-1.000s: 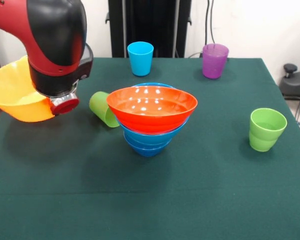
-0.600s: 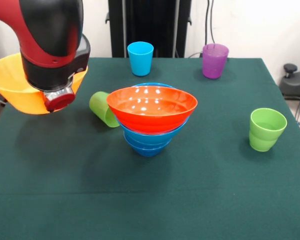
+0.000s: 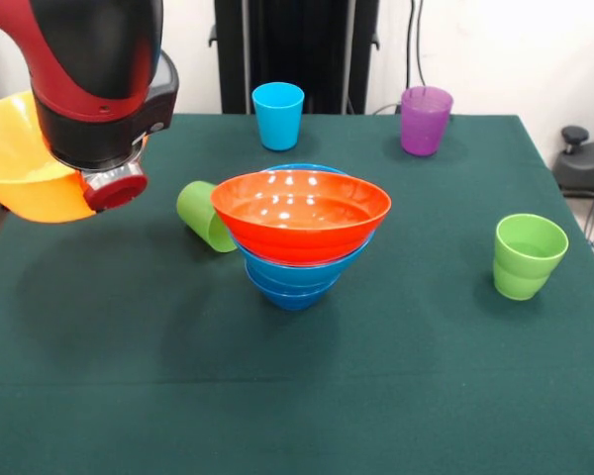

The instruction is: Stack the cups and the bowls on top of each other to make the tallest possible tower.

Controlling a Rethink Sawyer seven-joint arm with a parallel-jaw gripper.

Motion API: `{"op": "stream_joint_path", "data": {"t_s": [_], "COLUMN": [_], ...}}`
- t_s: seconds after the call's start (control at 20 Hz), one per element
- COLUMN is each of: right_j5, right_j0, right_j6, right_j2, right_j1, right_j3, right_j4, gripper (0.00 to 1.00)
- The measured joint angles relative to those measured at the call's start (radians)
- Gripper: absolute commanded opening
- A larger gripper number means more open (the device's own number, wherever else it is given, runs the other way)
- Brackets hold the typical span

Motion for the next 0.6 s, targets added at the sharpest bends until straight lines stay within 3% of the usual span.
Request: {"op": "stream_joint_path", "data": {"t_s": [0.6], "right_j5": [0.133], "right_j0": [0.029], "right_j6": [0.0], "right_j2": [0.0], "right_j1": [-0.004], "right_j3": [-0.087], "right_j4": [0.0], "gripper": [0.0]}}
